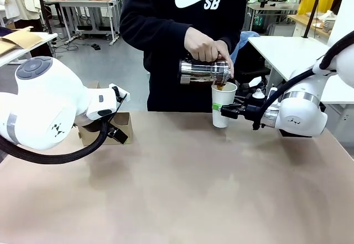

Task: Pour a drink into a cup and package it in a carrier.
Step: When a person places the Paper Cup Lid on the 600 ml Paper Cup , lift the 600 ml Paper Cup.

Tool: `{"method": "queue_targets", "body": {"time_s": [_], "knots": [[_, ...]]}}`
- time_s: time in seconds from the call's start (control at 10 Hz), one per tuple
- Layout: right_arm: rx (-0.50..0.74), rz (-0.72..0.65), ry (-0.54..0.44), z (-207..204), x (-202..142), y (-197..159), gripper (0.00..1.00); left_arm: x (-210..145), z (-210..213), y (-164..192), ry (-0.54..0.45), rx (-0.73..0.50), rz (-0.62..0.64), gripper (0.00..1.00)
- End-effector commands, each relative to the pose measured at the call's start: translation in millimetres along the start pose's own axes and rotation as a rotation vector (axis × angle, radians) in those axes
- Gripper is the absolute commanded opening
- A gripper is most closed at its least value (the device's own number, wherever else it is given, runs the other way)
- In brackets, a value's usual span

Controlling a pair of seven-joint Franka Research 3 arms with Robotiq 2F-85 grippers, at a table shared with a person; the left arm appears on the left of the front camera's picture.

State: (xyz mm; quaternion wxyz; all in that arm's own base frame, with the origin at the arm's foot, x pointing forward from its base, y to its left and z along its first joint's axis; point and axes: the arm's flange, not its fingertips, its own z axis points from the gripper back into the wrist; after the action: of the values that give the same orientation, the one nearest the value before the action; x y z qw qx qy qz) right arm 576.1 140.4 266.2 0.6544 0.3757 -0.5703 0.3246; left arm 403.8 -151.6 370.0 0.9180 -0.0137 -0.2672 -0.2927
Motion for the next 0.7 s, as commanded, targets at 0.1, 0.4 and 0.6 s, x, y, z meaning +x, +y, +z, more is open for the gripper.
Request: {"method": "queue_targets", "body": {"time_s": [0.1,0.4,0.6], "knots": [[-0.012,-0.009,-0.017,-0.4,2.4,4.5,0.8,0.0,0.3,0.0,-0.001,-0.001,0.0,1.0],[-0.012,-0.009,-0.017,-0.4,2.4,4.5,0.8,0.0,0.3,0.0,-0.001,-0.001,0.0,1.0],[-0.012,-0.009,-0.017,-0.4,2.4,4.5,0.8,0.0,0.3,0.0,-0.001,-0.001,0.0,1.0]]}}
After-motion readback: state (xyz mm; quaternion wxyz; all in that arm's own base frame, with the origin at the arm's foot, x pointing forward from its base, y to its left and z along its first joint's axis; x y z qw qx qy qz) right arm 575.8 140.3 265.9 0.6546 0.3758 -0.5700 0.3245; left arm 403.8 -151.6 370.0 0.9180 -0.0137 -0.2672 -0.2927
